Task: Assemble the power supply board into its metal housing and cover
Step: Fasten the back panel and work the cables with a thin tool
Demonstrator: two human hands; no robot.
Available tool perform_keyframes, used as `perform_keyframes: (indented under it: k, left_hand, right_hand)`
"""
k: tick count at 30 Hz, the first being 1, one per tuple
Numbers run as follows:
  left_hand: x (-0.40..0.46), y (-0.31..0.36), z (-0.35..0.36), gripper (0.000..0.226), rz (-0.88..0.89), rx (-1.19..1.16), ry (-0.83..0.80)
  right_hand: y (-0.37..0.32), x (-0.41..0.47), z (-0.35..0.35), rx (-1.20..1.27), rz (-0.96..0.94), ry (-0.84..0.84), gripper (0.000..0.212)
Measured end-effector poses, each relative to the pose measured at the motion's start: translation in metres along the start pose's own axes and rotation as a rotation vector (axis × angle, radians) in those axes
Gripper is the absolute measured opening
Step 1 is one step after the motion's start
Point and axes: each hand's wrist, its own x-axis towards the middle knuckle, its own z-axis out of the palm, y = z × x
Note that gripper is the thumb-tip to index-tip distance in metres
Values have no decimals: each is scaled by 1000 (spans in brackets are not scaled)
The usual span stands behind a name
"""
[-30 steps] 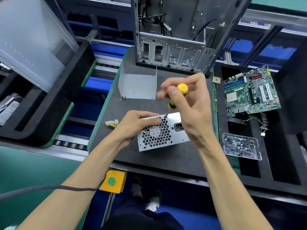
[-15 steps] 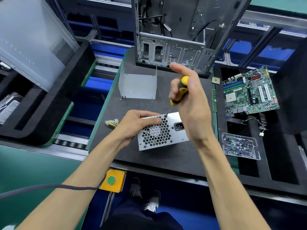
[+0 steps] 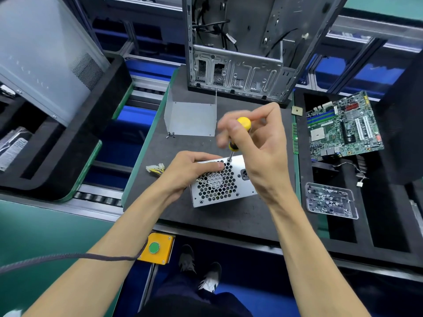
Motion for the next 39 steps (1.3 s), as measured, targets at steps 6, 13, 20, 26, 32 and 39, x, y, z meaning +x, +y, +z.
perform_keyframes:
  k: [6,13,20,26,32,39]
  left_hand:
    - [0,1,2,19,-27,-11,16]
    - [-8,2,10,17,64,33,77]
    - [-3,-7,4,41,-154,-101,173]
    - [3,-1,0,39,-66,-43,109]
    - [3,10,1,15,-61,-34,133]
    - [7,4,3,13,30,91,192]
  right_hand:
    - [6,3,-6,-44,31,15,32]
    - [57,-43,27,-548,-98,-66,18]
    - [83,-47,42,-1069,-178,-65,37]
    - [82,-36,37,-1006,-138,-123,37]
    - [77,-28,37,-857,-47,-146,45]
    - [64,-20,20,-465,105,-77,37]
